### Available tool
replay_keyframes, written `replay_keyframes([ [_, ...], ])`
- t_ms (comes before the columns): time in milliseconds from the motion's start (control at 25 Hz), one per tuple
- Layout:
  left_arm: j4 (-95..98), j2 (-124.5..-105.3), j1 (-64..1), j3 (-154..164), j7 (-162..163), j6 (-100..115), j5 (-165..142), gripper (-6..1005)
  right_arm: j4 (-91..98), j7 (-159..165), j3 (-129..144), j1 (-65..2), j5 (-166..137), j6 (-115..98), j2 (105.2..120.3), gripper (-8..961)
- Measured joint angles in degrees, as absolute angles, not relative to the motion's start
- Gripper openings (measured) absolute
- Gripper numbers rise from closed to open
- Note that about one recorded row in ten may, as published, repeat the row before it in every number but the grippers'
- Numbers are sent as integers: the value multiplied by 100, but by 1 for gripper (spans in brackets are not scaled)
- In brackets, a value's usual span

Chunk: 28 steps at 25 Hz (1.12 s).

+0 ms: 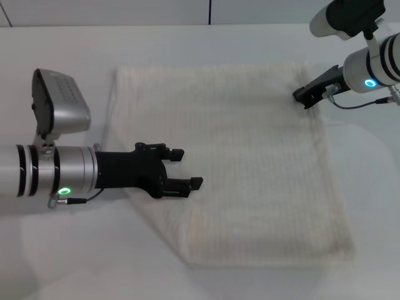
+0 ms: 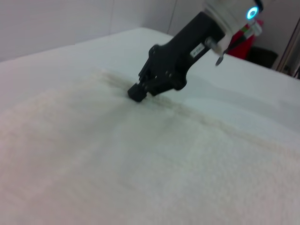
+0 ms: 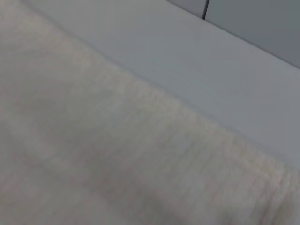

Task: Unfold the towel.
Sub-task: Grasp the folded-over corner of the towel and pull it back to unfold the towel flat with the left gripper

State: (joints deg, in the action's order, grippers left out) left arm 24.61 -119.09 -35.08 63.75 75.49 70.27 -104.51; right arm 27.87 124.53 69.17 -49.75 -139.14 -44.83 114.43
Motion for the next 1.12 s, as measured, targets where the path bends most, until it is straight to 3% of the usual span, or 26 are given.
replay_keyframes([
  [680, 2519, -11909, -3454, 7073, 7473, 6888, -10137, 751, 2786, 12454, 6880, -4997, -13913, -4490, 11434, -3],
  [1120, 2534, -11909, -3453, 7073, 7276, 6919, -10133, 297, 2783, 12454, 6873, -5023, -13913, -4474, 11427, -3],
])
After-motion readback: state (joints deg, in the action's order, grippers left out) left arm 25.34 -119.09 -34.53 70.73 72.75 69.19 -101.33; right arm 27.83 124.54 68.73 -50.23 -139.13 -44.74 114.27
